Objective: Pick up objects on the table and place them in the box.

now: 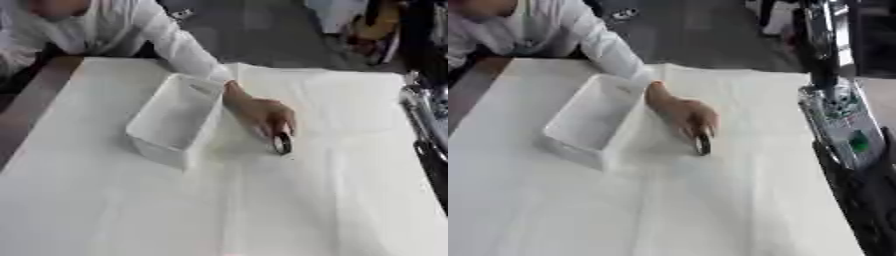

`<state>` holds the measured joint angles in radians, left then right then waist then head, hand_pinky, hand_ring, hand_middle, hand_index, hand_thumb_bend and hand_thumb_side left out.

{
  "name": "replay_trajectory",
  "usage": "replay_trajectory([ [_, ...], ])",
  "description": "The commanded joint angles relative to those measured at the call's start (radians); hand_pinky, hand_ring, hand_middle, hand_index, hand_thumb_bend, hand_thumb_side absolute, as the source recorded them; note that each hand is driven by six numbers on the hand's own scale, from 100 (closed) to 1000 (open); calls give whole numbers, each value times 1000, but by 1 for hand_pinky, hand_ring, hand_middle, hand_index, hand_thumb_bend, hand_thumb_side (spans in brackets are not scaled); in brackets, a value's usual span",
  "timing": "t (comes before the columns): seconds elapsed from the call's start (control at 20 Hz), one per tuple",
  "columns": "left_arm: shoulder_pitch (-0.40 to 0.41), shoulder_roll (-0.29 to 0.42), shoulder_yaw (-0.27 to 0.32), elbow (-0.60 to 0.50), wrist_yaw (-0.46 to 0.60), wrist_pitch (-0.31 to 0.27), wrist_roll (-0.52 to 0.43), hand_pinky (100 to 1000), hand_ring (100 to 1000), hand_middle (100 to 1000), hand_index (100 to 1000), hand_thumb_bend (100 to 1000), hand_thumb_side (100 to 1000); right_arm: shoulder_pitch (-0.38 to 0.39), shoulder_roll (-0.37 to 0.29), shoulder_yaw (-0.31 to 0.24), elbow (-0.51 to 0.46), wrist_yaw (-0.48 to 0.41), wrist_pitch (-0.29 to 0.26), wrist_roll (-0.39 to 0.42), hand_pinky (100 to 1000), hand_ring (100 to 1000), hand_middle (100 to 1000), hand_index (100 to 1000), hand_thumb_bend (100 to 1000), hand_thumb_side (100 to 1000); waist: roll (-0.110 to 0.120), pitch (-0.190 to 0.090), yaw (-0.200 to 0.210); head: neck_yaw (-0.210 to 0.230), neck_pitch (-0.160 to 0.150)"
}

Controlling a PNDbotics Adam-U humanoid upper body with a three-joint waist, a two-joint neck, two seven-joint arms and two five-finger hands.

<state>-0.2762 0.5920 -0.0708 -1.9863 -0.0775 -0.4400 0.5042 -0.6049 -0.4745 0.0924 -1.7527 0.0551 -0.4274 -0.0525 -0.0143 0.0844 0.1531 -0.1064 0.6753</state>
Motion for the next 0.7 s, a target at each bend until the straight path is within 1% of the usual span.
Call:
replay_trajectory([
  [0.05,-3,21,7,-14,3,12,-2,793,620,717,730,253,801,-9,-20,-8,12,54,42,-9,252,511,604,676,100,893,1,-13,0,-13,-23],
  [0.55,-2,21,7,-14,2,13,-2,794,621,717,730,254,800,-9,-18,-8,18,101,62,-41,255,503,595,669,100,889,0,-13,0,-12,-35],
  [0.7,-3,22,7,-14,3,12,-2,794,621,717,730,255,799,-13,-18,-12,26,119,76,-57,258,501,592,665,100,887,1,-14,0,-13,-33],
])
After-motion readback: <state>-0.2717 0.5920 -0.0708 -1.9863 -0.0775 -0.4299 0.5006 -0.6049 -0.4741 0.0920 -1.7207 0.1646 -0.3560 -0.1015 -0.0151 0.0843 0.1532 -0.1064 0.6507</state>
